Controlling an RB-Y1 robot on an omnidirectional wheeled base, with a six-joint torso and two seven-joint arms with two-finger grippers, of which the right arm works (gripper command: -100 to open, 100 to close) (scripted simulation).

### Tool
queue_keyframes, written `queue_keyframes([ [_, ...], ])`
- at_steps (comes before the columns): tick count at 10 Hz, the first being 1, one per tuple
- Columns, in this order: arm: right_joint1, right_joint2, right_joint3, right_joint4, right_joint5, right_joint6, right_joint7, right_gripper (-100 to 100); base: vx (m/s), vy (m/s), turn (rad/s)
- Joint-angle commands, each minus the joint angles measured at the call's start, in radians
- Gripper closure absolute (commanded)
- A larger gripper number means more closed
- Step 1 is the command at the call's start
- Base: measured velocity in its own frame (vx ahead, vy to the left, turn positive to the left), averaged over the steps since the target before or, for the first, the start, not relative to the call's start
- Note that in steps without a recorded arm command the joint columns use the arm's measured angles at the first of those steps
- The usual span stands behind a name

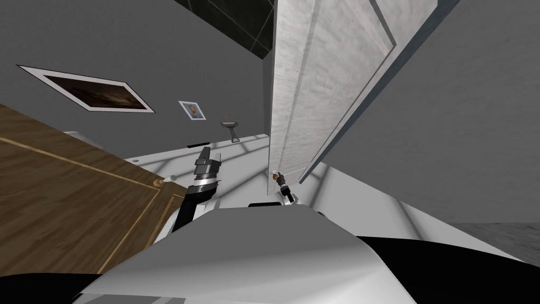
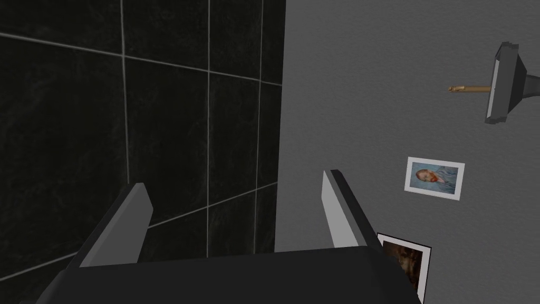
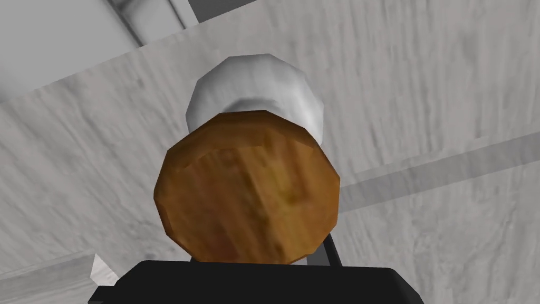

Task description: Push the door open

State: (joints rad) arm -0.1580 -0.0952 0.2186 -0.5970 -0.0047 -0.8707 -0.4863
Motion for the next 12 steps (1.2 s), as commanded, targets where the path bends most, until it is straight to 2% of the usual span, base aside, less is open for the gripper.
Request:
queue_keyframes([
  [1,-0.008,0.004,0.007,-0.011,-0.007,-0.007,-0.029,100,0.035,0.018,-0.020],
  [3,-0.017,0.009,0.022,-0.001,-0.040,-0.002,-0.094,100,0.040,0.029,-0.054],
  [5,-0.022,0.012,0.029,0.004,-0.056,0.000,-0.145,100,0.052,0.033,-0.032],
  [7,-0.022,0.012,0.029,0.004,-0.056,0.000,-0.154,100,0.024,0.021,0.001],
  [9,-0.031,0.018,0.044,0.013,-0.088,0.004,-0.219,100,0.046,0.031,-0.061],
  [12,-0.036,0.020,0.051,0.018,-0.103,0.006,-0.279,100,0.035,0.025,-0.026],
])
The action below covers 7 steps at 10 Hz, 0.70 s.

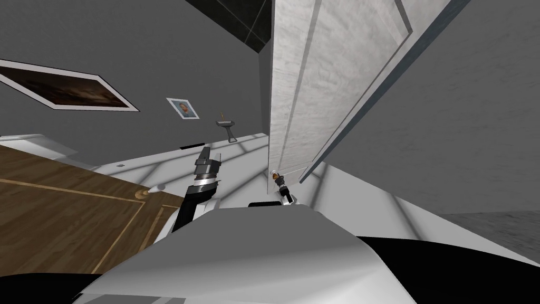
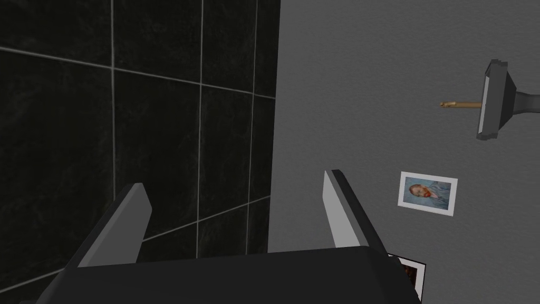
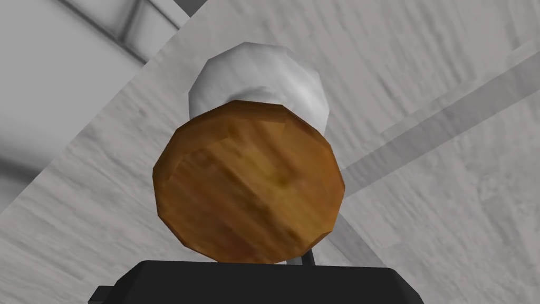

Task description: Push the door open

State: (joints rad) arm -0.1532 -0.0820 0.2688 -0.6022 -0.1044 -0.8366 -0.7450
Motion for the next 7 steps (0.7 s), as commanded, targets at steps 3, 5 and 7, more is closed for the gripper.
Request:
queue_keyframes([
  [3,-0.041,0.007,0.001,0.023,-0.004,-0.028,-0.020,100,0.003,0.005,0.007],
  [5,-0.041,0.007,0.001,0.023,-0.004,-0.028,-0.020,100,-0.001,-0.001,-0.008],
  [7,-0.049,0.013,0.014,0.032,-0.032,-0.024,-0.086,100,0.034,0.029,-0.052],
])
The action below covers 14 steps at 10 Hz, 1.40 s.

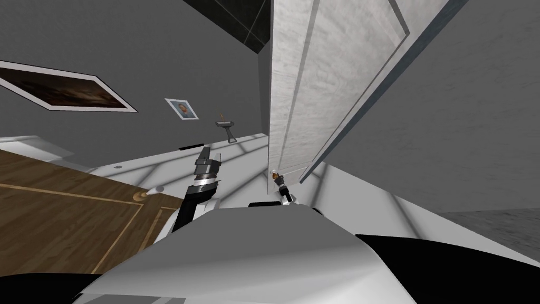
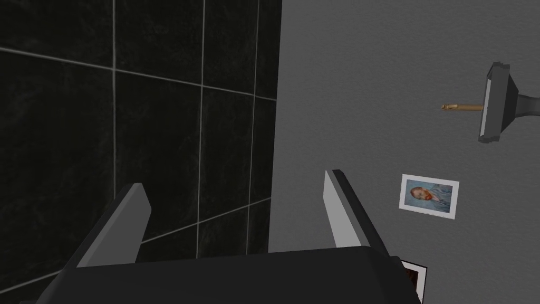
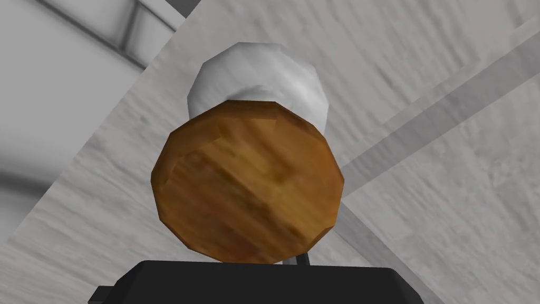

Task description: Push the door open

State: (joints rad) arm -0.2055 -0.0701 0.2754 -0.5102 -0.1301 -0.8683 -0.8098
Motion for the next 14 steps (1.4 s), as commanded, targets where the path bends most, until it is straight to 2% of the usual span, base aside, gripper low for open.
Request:
queue_keyframes([
  [1,0.003,0.001,0.007,-0.050,-0.007,0.008,-0.039,100,0.039,0.038,-0.016],
  [3,0.003,0.001,0.007,-0.060,-0.007,0.008,-0.039,100,0.011,0.006,0.006],
  [4,-0.001,0.003,0.014,-0.056,-0.021,0.009,-0.080,100,0.022,0.016,-0.043],
  [5,-0.001,0.003,0.014,-0.056,-0.021,0.009,-0.080,100,0.025,0.025,-0.018],
  [6,-0.005,0.006,0.020,-0.052,-0.035,0.011,-0.122,100,0.030,0.021,-0.042],
  [7,-0.005,0.006,0.020,-0.052,-0.035,0.011,-0.122,100,0.033,0.014,-0.018],
  [8,-0.005,0.006,0.020,-0.019,-0.035,0.011,-0.122,100,0.025,0.008,0.011],
  [9,-0.005,0.006,0.020,-0.052,-0.035,0.011,-0.122,100,0.002,0.007,0.008],
  [11,-0.005,0.006,0.020,-0.045,-0.035,0.011,-0.122,100,-0.004,0.001,-0.001],
  [12,-0.009,0.009,0.026,-0.048,-0.048,0.013,-0.162,100,0.019,0.012,-0.033],
  [13,-0.009,0.009,0.026,-0.048,-0.048,0.013,-0.162,100,0.023,0.019,-0.028],
  [14,-0.012,0.012,0.032,-0.044,-0.060,0.015,-0.203,100,0.031,0.028,-0.031],
])
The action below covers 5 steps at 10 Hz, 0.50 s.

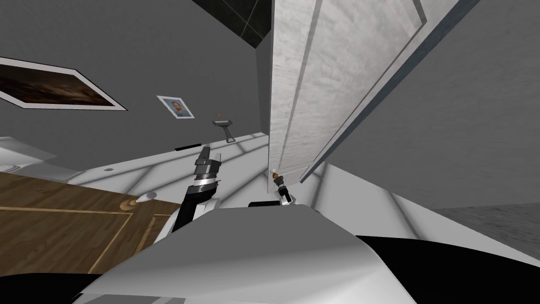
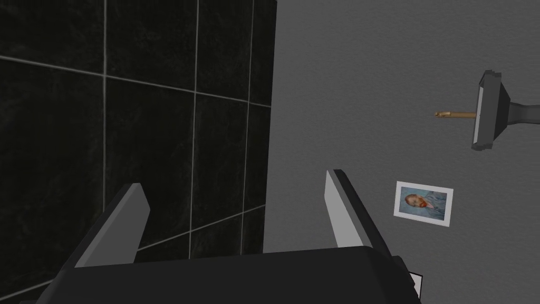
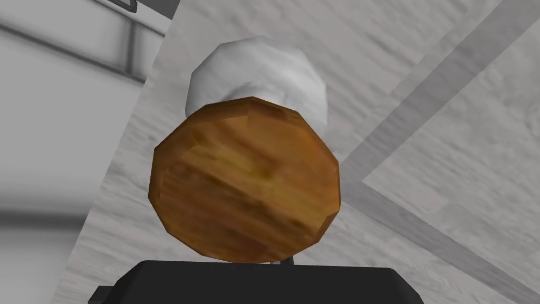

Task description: Push the door open

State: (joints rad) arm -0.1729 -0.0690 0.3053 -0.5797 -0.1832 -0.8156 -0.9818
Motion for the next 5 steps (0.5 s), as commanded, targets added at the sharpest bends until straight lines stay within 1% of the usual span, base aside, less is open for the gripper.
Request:
queue_keyframes([
  [1,-0.045,0.011,0.002,0.025,-0.007,-0.038,-0.031,100,0.025,0.023,-0.019],
  [2,-0.026,0.003,0.011,0.039,-0.016,-0.011,-0.057,-100,-0.018,-0.027,-0.023],
  [4,-0.024,0.002,0.019,0.034,-0.025,-0.010,-0.087,-100,-0.083,-0.069,0.013],
  [5,-0.022,0.003,0.023,0.030,-0.031,-0.009,-0.105,-100,-0.116,-0.036,0.015],
])
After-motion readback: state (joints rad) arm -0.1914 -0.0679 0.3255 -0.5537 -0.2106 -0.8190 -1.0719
